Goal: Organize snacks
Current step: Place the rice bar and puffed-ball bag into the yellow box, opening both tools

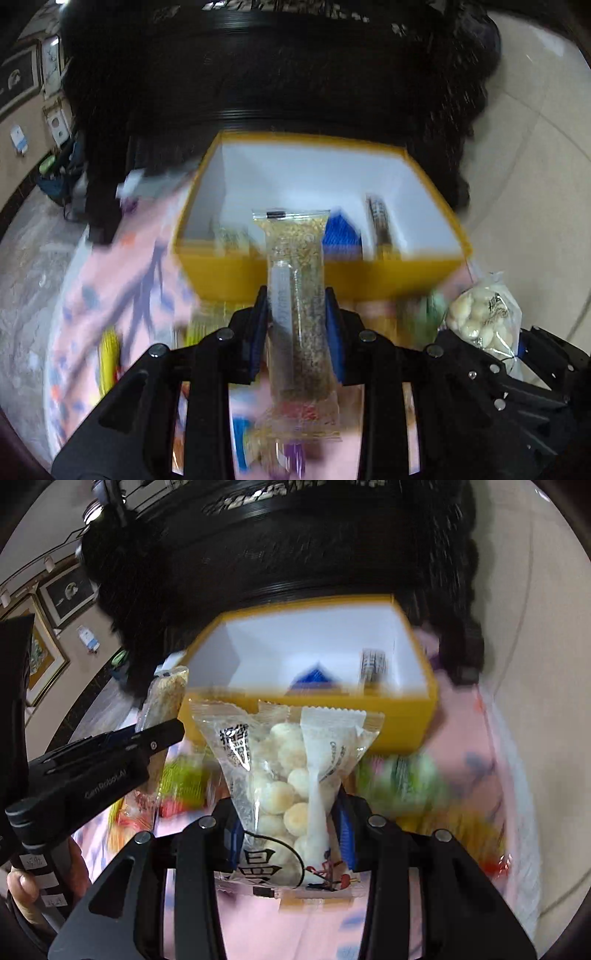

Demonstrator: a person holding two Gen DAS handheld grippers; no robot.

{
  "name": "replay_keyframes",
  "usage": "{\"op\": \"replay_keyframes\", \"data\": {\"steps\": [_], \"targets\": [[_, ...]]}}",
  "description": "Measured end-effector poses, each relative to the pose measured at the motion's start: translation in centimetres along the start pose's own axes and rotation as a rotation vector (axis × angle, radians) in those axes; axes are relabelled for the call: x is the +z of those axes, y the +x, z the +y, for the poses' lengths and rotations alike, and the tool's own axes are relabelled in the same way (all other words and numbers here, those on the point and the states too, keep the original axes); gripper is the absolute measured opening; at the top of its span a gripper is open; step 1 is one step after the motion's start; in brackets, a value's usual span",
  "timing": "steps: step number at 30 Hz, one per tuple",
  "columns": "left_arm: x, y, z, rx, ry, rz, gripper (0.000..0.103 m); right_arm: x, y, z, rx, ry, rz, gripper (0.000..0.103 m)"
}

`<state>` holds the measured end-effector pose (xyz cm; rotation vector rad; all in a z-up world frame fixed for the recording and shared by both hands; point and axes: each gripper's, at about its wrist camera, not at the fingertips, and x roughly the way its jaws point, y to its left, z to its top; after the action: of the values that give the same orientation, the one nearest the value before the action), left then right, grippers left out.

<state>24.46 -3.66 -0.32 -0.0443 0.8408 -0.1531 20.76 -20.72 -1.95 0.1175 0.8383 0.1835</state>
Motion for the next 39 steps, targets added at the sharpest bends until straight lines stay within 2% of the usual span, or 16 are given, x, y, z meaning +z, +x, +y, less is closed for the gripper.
{"op": "replay_keyframes", "data": {"steps": [2,5,10,12,14,16,25,27,29,34,39], "targets": [[3.0,0.9,-0.3,0.007,0.006,-0.010,0.029,3.3,1.1,-0.4,-0.020,0.014,-0.009,0.041],[6.5,2.6,-0.7,0.015,0.006,-0.011,0.029,6.5,2.7,-1.0,-0.042,0.032,-0.018,0.041],[8.9,5.6,-0.9,0.023,0.010,0.016,0.029,9.1,5.3,-2.1,-0.051,0.059,-0.017,0.041],[9.6,6.9,-0.9,0.021,0.014,0.048,0.032,10.1,6.4,-2.6,-0.066,0.080,-0.014,0.043],[10.2,7.9,-0.8,0.024,0.001,0.076,0.067,10.7,7.4,-3.0,-0.085,0.096,0.011,0.047],[10.2,7.9,-0.3,0.041,-0.015,0.046,0.072,11.0,7.6,-3.2,-0.083,0.098,0.020,0.049],[9.7,5.9,1.0,0.041,-0.033,0.012,0.072,10.5,7.7,-2.5,-0.100,0.070,0.044,0.050],[9.7,5.4,0.8,0.046,-0.026,0.005,0.072,10.7,7.8,-2.1,-0.121,0.054,0.044,0.067],[9.6,4.8,0.5,0.055,-0.017,-0.009,0.072,11.0,7.6,-1.9,-0.150,0.039,0.025,0.067],[9.5,3.9,0.7,0.053,-0.020,-0.020,0.072,10.9,6.6,-2.1,-0.136,0.054,0.023,0.067],[7.9,2.4,1.0,0.040,-0.019,-0.022,0.072,8.6,4.4,-2.0,-0.101,0.039,0.031,0.067]]}}
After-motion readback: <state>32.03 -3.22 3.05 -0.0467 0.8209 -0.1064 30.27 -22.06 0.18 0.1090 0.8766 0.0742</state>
